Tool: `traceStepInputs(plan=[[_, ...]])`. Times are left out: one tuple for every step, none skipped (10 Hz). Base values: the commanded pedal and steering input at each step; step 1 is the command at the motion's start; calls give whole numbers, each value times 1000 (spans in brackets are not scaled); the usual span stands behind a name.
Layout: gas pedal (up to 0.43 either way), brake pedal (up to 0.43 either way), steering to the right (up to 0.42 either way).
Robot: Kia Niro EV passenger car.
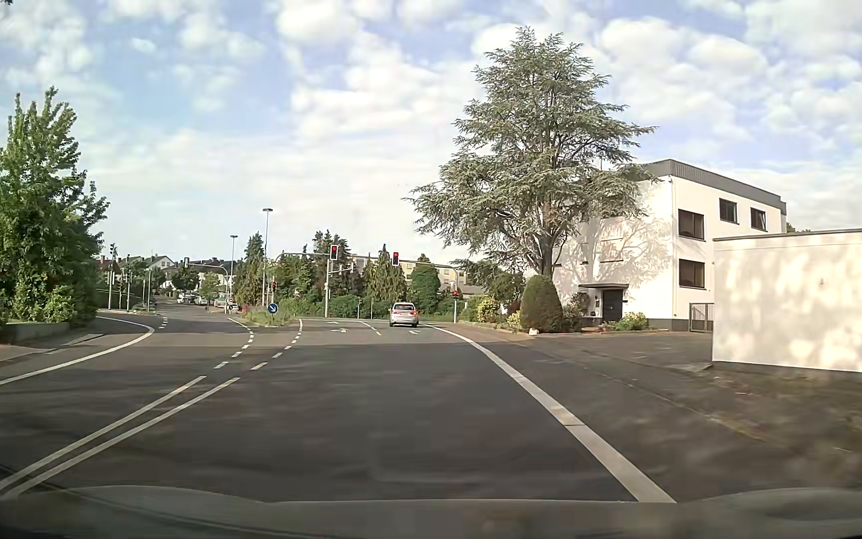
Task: Follow the waypoints while adhering to traffic rules and regulations
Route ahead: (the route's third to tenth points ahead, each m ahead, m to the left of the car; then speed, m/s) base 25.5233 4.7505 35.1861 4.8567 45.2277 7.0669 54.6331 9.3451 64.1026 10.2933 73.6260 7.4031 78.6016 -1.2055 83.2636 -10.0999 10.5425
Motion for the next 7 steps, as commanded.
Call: traceStepInputs(plan=[[0,207,-21],[0,226,-20],[0,238,-20],[0,244,-20],[0,256,-20],[0,256,-20],[0,262,-20]])
